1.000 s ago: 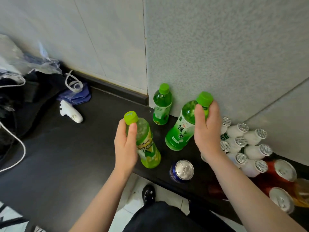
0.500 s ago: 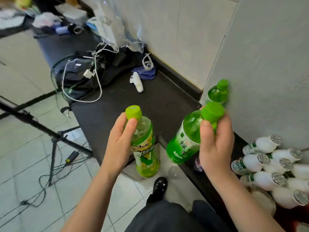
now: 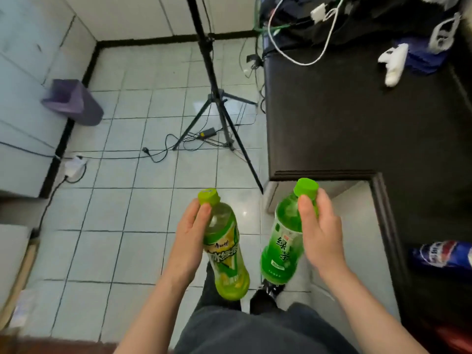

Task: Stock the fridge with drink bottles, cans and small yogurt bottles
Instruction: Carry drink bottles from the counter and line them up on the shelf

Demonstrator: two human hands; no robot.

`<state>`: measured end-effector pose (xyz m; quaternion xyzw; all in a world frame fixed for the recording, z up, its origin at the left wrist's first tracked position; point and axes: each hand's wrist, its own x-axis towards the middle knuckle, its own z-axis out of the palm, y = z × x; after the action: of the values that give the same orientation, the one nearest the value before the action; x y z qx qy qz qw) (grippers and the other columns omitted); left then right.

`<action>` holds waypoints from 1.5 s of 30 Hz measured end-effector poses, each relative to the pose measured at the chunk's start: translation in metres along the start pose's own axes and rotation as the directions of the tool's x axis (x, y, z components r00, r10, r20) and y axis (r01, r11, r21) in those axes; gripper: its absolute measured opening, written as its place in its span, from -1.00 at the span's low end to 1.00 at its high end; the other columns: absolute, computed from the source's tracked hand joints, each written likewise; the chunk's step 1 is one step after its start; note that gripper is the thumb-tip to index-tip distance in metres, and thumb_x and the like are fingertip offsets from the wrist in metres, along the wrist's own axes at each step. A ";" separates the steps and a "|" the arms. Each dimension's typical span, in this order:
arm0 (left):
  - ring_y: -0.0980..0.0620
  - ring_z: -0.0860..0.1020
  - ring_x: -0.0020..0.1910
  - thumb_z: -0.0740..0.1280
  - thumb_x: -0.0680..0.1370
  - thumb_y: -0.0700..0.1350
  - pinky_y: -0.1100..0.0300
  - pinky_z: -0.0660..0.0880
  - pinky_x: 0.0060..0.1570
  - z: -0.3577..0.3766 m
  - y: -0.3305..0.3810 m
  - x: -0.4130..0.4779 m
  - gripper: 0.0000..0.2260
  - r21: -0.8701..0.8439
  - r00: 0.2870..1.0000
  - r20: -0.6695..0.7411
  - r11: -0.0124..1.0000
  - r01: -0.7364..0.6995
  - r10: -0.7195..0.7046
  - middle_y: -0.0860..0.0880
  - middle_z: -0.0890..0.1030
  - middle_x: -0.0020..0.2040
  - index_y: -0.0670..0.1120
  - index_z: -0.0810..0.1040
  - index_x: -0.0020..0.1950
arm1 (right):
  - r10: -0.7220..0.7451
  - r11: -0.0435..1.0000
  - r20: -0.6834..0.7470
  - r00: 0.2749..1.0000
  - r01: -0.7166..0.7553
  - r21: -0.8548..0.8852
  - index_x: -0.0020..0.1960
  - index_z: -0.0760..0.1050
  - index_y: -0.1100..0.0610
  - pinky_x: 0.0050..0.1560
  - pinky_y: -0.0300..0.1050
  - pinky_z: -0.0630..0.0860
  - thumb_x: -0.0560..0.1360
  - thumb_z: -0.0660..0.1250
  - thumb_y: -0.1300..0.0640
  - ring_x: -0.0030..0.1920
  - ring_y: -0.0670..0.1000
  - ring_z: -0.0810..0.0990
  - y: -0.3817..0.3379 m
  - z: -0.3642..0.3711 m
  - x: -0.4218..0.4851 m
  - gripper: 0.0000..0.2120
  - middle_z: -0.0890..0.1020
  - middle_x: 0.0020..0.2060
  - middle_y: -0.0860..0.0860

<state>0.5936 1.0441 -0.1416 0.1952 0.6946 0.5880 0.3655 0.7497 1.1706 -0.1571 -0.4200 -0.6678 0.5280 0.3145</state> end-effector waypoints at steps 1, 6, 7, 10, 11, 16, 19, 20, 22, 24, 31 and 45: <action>0.34 0.57 -0.13 0.16 0.47 0.09 0.50 0.45 -0.17 -0.013 -0.003 -0.004 -0.73 -0.007 0.999 -0.043 1.000 0.000 -0.001 0.21 0.64 -0.13 0.03 0.55 0.03 | -0.002 1.000 0.038 0.999 0.002 0.001 -0.15 0.42 -0.10 -0.25 -0.41 0.38 0.47 0.11 -0.22 -0.27 -0.21 0.49 -0.002 0.014 0.000 -0.77 0.51 -0.28 -0.11; 0.32 0.57 -0.19 0.15 0.47 0.08 0.48 0.46 -0.19 -0.084 -0.013 -0.012 -0.73 -0.063 0.974 -0.226 0.998 -0.014 0.000 0.11 0.62 -0.16 -0.01 0.54 0.00 | -0.053 0.998 0.245 0.968 0.063 -0.032 -0.13 0.41 -0.08 -0.20 -0.42 0.37 0.48 0.11 -0.22 -0.23 -0.22 0.48 -0.026 0.098 -0.002 -0.76 0.51 -0.25 -0.12; 0.33 0.58 -0.19 0.14 0.47 0.08 0.49 0.46 -0.20 -0.101 -0.014 -0.013 -0.72 -0.078 0.964 -0.264 0.997 -0.020 -0.001 0.12 0.63 -0.16 -0.01 0.54 0.02 | -0.071 0.994 0.284 0.956 0.090 -0.057 -0.14 0.41 -0.09 -0.19 -0.41 0.36 0.48 0.10 -0.22 -0.21 -0.22 0.48 -0.032 0.117 -0.004 -0.76 0.50 -0.25 -0.13; 0.35 0.59 -0.18 0.14 0.47 0.08 0.52 0.45 -0.22 -0.164 -0.021 -0.016 -0.70 -0.130 0.917 -0.400 0.991 -0.043 -0.012 0.18 0.65 -0.16 -0.01 0.54 0.07 | -0.113 0.980 0.415 0.903 0.169 -0.100 -0.10 0.42 -0.12 -0.12 -0.34 0.37 0.48 0.08 -0.23 -0.14 -0.19 0.49 -0.049 0.182 -0.010 -0.75 0.52 -0.20 -0.13; 0.35 0.59 -0.17 0.15 0.48 0.07 0.51 0.45 -0.21 -0.189 -0.023 -0.017 -0.71 -0.151 0.893 -0.449 0.987 -0.050 -0.024 0.19 0.66 -0.16 0.00 0.54 0.07 | -0.122 0.976 0.452 0.884 0.189 -0.107 -0.08 0.41 -0.12 -0.11 -0.31 0.38 0.48 0.07 -0.24 -0.14 -0.18 0.49 -0.055 0.205 -0.013 -0.75 0.52 -0.19 -0.13; 0.34 0.58 -0.18 0.16 0.57 0.04 0.49 0.46 -0.23 -0.332 -0.039 -0.028 -0.82 -0.206 0.741 -0.664 0.977 -0.058 -0.097 0.28 0.65 -0.16 0.06 0.53 0.03 | -0.117 0.965 0.604 0.788 0.235 -0.119 -0.14 0.38 -0.12 -0.21 -0.32 0.36 0.46 0.05 -0.25 -0.21 -0.18 0.47 -0.083 0.339 -0.030 -0.75 0.48 -0.25 -0.13; 0.34 0.57 -0.20 0.14 0.63 -0.05 0.50 0.44 -0.26 -0.417 -0.053 -0.037 -0.83 -0.198 0.643 -0.757 0.979 -0.053 -0.118 0.27 0.63 -0.18 0.05 0.53 -0.02 | -0.139 0.952 0.687 0.713 0.288 -0.105 -0.18 0.36 -0.08 -0.26 -0.40 0.31 0.46 0.05 -0.24 -0.25 -0.19 0.43 -0.097 0.427 -0.042 -0.73 0.45 -0.29 -0.13; 0.35 0.57 -0.23 0.14 0.64 -0.07 0.50 0.44 -0.28 -0.442 -0.057 -0.040 -0.83 -0.194 0.613 -0.780 0.979 -0.054 -0.121 0.28 0.63 -0.21 0.05 0.52 -0.03 | -0.153 0.947 0.711 0.686 0.308 -0.095 -0.18 0.36 -0.07 -0.27 -0.40 0.32 0.46 0.05 -0.25 -0.25 -0.18 0.43 -0.103 0.457 -0.046 -0.72 0.45 -0.28 -0.10; 0.39 0.55 -0.27 0.14 0.64 -0.09 0.53 0.41 -0.32 -0.485 -0.062 -0.047 -0.83 -0.181 0.566 -0.816 0.982 -0.059 -0.116 0.32 0.59 -0.26 0.02 0.49 -0.06 | -0.198 0.935 0.748 0.633 0.352 -0.050 -0.15 0.37 -0.05 -0.26 -0.43 0.33 0.46 0.04 -0.24 -0.24 -0.19 0.42 -0.117 0.512 -0.056 -0.70 0.46 -0.26 -0.06; 0.49 0.51 -0.28 0.14 0.64 -0.11 0.60 0.36 -0.33 -0.515 -0.063 -0.055 -0.84 -0.183 0.521 -0.846 0.980 -0.077 -0.117 0.44 0.55 -0.30 0.09 0.44 -0.07 | -0.251 0.922 0.755 0.605 0.387 -0.004 -0.11 0.39 0.02 -0.25 -0.44 0.31 0.48 0.03 -0.22 -0.23 -0.18 0.42 -0.132 0.556 -0.066 -0.66 0.46 -0.24 -0.03; 0.45 0.56 -0.17 0.15 0.64 -0.08 0.57 0.40 -0.26 -0.601 -0.080 -0.059 -0.85 -0.305 0.380 -0.891 0.947 -0.101 -0.246 0.31 0.63 -0.16 0.15 0.47 -0.01 | -0.396 0.880 0.679 0.618 0.467 0.088 -0.07 0.36 0.02 -0.18 -0.49 0.29 0.54 0.04 -0.08 -0.17 -0.28 0.40 -0.175 0.678 -0.069 -0.79 0.41 -0.22 -0.17; 0.21 0.58 -0.07 0.15 0.58 0.01 0.43 0.47 -0.15 -0.832 -0.040 -0.013 -0.79 -0.178 -0.049 -0.981 0.970 -0.164 -0.188 0.15 0.64 -0.08 0.04 0.53 0.09 | -0.480 0.834 0.865 0.145 0.383 0.399 -0.09 0.42 -0.08 -0.22 -0.34 0.33 0.51 0.08 -0.09 -0.22 -0.14 0.45 -0.269 0.985 -0.077 -0.82 0.47 -0.25 -0.17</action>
<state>-0.0047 0.4650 -0.1423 -0.3439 0.6664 0.6217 -0.2261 -0.1278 0.6433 -0.1355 0.1970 -0.7875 0.5839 0.0129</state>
